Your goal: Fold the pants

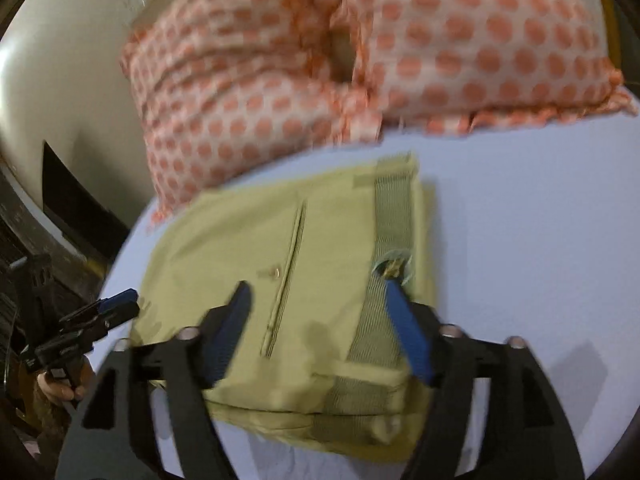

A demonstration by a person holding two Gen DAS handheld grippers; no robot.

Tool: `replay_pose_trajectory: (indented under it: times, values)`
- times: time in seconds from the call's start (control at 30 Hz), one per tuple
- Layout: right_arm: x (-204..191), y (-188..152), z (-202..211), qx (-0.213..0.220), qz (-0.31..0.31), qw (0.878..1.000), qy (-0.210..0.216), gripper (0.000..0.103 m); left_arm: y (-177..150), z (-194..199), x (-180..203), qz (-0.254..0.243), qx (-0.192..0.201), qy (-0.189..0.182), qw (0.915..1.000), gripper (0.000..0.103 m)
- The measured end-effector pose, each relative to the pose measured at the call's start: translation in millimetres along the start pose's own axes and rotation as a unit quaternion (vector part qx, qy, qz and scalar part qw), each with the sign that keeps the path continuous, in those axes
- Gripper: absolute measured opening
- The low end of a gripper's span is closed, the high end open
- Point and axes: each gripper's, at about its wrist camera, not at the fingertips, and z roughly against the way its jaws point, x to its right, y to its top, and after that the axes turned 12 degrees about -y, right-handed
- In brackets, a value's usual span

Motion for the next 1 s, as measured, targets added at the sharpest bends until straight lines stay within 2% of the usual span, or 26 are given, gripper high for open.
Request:
replay_pose_trajectory:
  times: [0.07,0.1,0.13,0.17,0.23,0.3,0.33,0.4,0.47,0.53,0.6,0.7,0.83,0.9,1.0]
  values:
    - [-1,-5,-18,-0.023,-0.004,0.999,-0.024,0.083,-7,-29,-2,0.014,-0.034,0.024,0.999,0.065]
    - [-4,-7,-16,-0.01,0.003,0.999,-0.035,0.086,-7,-30,2,-0.003,-0.019,0.039,0.9991,0.07]
    - [-8,-7,-18,-0.015,0.012,0.998,-0.055,0.086,-8,-34,7,-0.013,-0.027,0.069,0.9971,0.073]
    - [-14,-9,-14,-0.014,0.02,0.995,-0.092,0.088,-10,-34,11,-0.015,-0.032,0.082,0.996,0.073]
    - [-16,-18,-2,-0.002,0.025,0.987,-0.159,0.088,-18,-25,18,-0.018,-0.028,0.093,0.9951,0.083]
    - [-17,-37,24,0.026,0.028,0.988,-0.153,0.096,-34,-9,27,-0.022,-0.024,0.113,0.993,0.097]
    - [-14,-45,32,0.032,0.023,0.987,-0.155,0.102,-44,1,30,-0.025,-0.018,0.129,0.9912,0.1]
    - [-18,-70,50,0.047,0.019,0.986,-0.161,0.102,-67,21,37,-0.03,-0.003,0.144,0.9891,0.101]
    - [-27,-94,56,0.046,0.034,0.989,-0.136,0.102,-86,34,43,-0.029,0.003,0.136,0.9903,0.101]
    - [-34,-112,57,0.045,0.045,0.988,-0.141,0.102,-104,38,47,-0.028,0.006,0.139,0.9899,0.101]
    - [-42,-124,50,0.032,0.054,0.987,-0.149,0.102,-114,32,50,-0.029,0.001,0.168,0.9853,0.101]
    - [-54,-133,39,0.022,0.069,0.983,-0.166,0.102,-118,23,46,-0.024,-0.013,0.184,0.9826,0.101]
    - [-66,-137,36,0.02,0.087,0.978,-0.187,0.102,-121,24,39,-0.005,-0.003,0.162,0.9869,0.101]
    - [-70,-140,34,0.024,0.098,0.975,-0.2,0.102,-124,25,40,-0.009,0.006,0.161,0.9869,0.101]
    - [-70,-142,35,0.024,0.092,0.975,-0.2,0.102,-128,27,40,-0.009,0.017,0.162,0.9866,0.101]
